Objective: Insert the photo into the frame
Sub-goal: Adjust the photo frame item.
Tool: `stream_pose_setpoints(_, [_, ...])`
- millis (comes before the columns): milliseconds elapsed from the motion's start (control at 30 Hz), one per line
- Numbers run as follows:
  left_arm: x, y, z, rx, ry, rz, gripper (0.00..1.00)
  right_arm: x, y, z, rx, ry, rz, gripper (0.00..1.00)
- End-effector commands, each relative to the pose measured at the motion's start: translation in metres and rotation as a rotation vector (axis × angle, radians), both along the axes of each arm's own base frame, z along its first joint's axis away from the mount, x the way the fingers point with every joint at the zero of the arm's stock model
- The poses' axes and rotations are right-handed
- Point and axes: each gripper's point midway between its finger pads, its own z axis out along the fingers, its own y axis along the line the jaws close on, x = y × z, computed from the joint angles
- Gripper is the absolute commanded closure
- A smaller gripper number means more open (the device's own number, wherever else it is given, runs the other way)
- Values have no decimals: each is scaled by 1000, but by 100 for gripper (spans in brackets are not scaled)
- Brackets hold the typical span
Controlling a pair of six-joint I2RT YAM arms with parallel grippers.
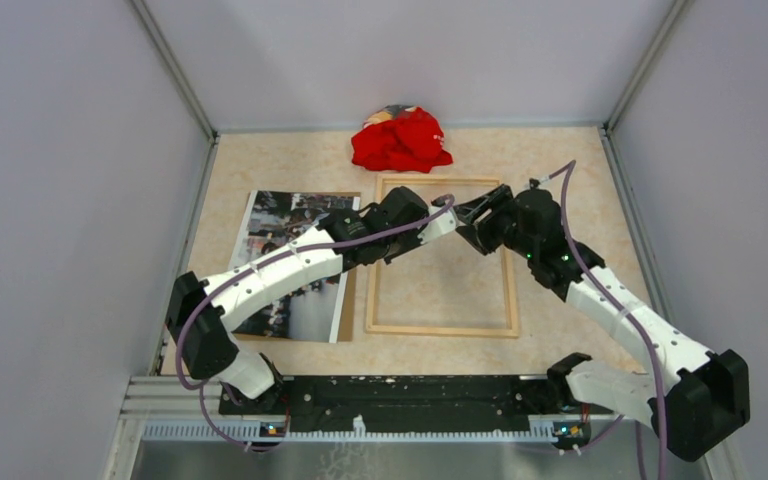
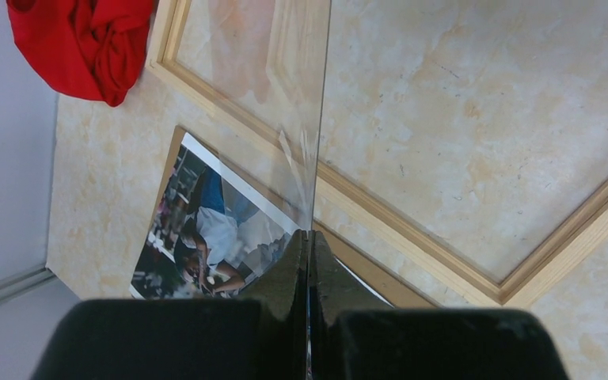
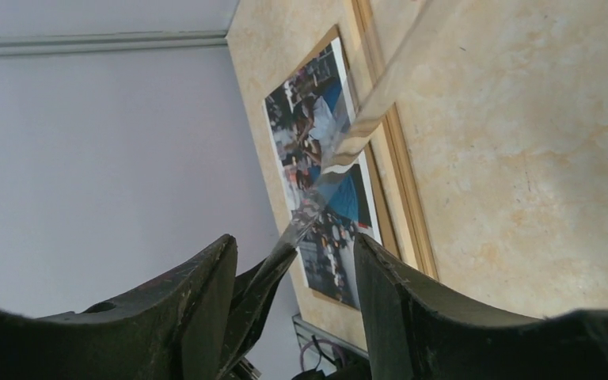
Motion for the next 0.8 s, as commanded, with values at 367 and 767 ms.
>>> stream_pose_setpoints(367, [-13, -19, 1, -82, 32, -62, 100, 10, -14, -35, -120, 69, -142, 73])
stream_pose_setpoints(767, [-31, -21, -1, -107, 178, -60, 2, -1, -30, -45, -322, 40, -74, 100])
